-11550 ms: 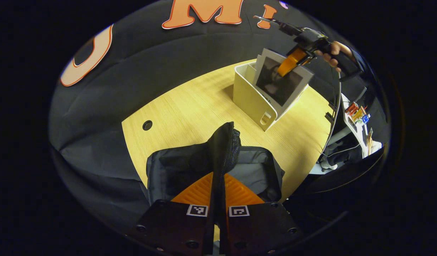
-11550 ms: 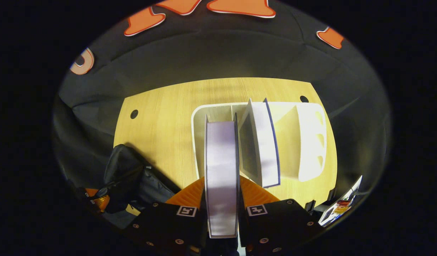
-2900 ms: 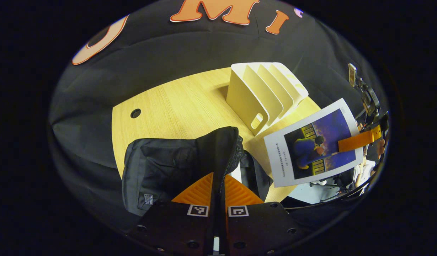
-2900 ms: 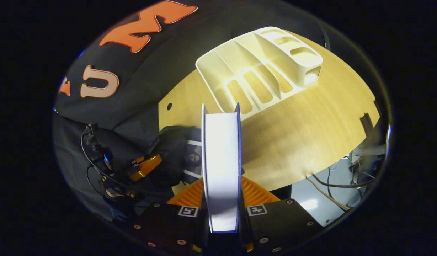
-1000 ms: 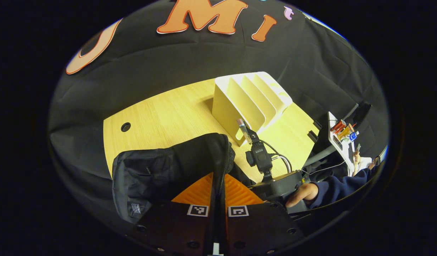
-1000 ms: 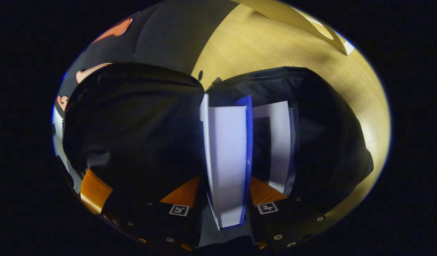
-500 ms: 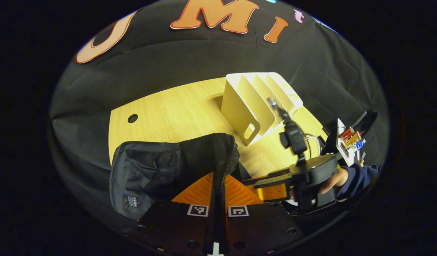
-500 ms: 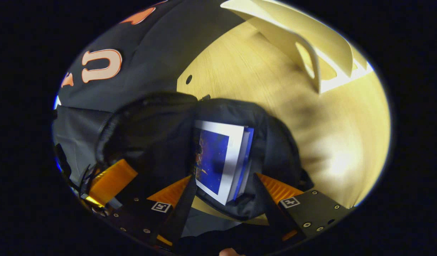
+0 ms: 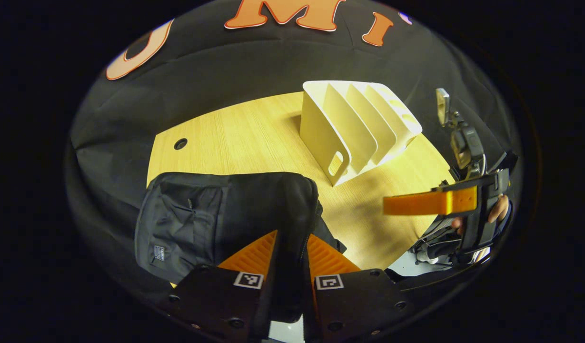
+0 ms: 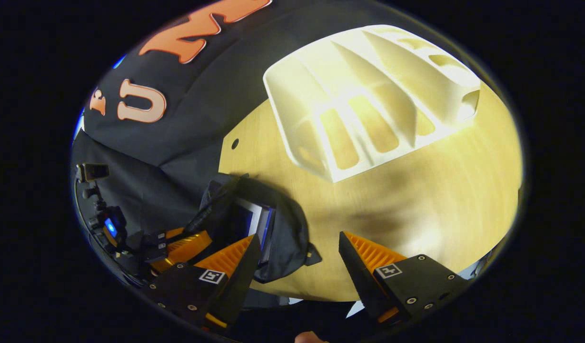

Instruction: Open the schoolbag, grab two books from the bookshelf and put them into the schoolbag.

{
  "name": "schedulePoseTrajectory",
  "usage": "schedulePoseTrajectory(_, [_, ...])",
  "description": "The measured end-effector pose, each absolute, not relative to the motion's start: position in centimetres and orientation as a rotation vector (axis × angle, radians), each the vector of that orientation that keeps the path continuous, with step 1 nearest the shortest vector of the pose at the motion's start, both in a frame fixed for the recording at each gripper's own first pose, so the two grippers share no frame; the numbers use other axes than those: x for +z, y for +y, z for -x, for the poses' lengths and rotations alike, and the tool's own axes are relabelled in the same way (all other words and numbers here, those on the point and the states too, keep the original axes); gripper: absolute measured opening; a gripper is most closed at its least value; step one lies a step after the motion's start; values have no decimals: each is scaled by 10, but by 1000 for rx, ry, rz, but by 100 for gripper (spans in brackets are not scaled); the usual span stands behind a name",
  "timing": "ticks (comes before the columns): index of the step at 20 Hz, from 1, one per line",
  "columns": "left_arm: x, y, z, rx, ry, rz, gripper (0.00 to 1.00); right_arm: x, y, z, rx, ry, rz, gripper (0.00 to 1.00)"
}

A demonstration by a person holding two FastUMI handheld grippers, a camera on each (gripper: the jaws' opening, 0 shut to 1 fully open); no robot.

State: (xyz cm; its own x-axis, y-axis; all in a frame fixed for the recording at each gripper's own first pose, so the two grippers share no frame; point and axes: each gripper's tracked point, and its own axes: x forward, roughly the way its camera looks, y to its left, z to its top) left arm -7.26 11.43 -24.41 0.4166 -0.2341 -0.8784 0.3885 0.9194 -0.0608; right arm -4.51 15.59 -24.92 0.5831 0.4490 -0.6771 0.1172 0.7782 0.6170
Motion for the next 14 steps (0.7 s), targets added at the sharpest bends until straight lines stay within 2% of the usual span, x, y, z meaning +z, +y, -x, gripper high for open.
schedulePoseTrajectory(2, [-252,99,84,-384,1096,-136,36,-241,131,42,187,905,-670,98])
schedulePoseTrajectory(4, [-257,82,91,-371,1096,-127,54,-230,93,42,159,864,-632,98])
schedulePoseTrajectory(7, [-249,52,93,-350,1058,-123,66,-213,56,38,138,809,-565,98])
schedulePoseTrajectory(8, [-245,43,92,-341,1032,-120,75,-206,43,37,131,785,-538,98])
schedulePoseTrajectory(9, [-239,33,89,-327,1006,-125,80,-197,31,38,128,752,-509,98])
schedulePoseTrajectory(10, [-229,24,86,-306,974,-136,91,-188,20,38,124,721,-475,98])
schedulePoseTrajectory(14, [-181,-26,75,-250,798,-140,96,-145,-17,39,131,592,-322,98])
